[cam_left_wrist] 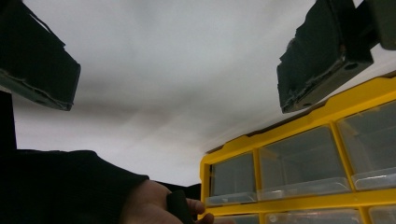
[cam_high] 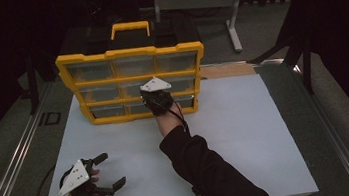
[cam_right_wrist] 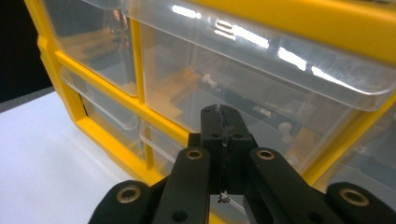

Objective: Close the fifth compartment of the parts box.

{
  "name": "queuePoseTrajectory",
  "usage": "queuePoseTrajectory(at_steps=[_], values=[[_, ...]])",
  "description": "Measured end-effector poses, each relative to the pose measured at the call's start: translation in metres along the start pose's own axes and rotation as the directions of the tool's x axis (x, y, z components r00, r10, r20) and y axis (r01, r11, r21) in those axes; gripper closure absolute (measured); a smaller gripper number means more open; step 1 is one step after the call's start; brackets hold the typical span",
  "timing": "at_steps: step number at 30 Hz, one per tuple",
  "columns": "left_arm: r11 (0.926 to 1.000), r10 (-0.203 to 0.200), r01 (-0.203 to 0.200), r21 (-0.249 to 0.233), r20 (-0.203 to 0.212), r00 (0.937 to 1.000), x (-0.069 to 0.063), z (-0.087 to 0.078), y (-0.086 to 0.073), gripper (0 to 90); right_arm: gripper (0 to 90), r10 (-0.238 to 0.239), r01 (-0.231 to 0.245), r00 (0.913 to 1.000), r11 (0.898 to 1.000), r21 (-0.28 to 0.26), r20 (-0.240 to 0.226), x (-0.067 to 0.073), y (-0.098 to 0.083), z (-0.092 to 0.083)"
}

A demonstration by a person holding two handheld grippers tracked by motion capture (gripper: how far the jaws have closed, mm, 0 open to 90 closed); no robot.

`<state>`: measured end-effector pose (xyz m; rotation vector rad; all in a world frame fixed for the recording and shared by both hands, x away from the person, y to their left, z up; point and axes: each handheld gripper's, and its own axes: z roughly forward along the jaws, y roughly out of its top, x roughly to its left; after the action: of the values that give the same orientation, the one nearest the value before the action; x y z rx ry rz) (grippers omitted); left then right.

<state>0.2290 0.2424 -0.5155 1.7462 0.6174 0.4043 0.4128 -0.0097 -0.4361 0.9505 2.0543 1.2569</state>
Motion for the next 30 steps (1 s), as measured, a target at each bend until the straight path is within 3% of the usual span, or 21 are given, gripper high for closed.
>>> queuePoseTrajectory(at_steps=[6, 13, 21, 23, 26, 30], values=[[1.0000, 0.002, -0.002, 0.001, 0.000, 1.0000, 0.000, 0.000, 0.000, 0.0, 88.9, 0.011, -0.011, 0.9994, 1.000, -0.004, -0.032, -0.001, 0.000, -0.005], [1.0000, -0.003, 0.003, 0.004, 0.000, 1.0000, 0.000, 0.003, 0.000, 0.0, 77.5, 0.030, -0.031, 0.9965, 0.999, -0.017, -0.079, -0.001, 0.000, -0.010], [1.0000, -0.002, 0.002, 0.010, 0.004, 1.0000, 0.000, 0.004, 0.000, 0.0, 47.8, 0.045, -0.045, 0.9939, 0.999, -0.002, -0.101, 0.001, 0.000, -0.011], [0.9999, 0.000, 0.000, 0.010, 0.004, 1.0000, -0.001, 0.004, 0.000, 0.0, 42.7, 0.059, -0.058, 0.9912, 0.998, 0.005, -0.119, 0.002, -0.001, -0.012], [0.9999, 0.000, 0.000, 0.012, 0.004, 1.0000, 0.000, 0.005, 0.000, 0.0, 34.3, 0.075, -0.072, 0.9806, 0.997, 0.020, -0.181, 0.003, -0.001, -0.012], [0.9999, 0.001, -0.002, 0.017, 0.006, 1.0000, -0.001, 0.004, 0.000, 0.0, 20.5, 0.058, -0.052, 0.9763, 0.998, 0.033, -0.209, 0.007, -0.003, -0.013]])
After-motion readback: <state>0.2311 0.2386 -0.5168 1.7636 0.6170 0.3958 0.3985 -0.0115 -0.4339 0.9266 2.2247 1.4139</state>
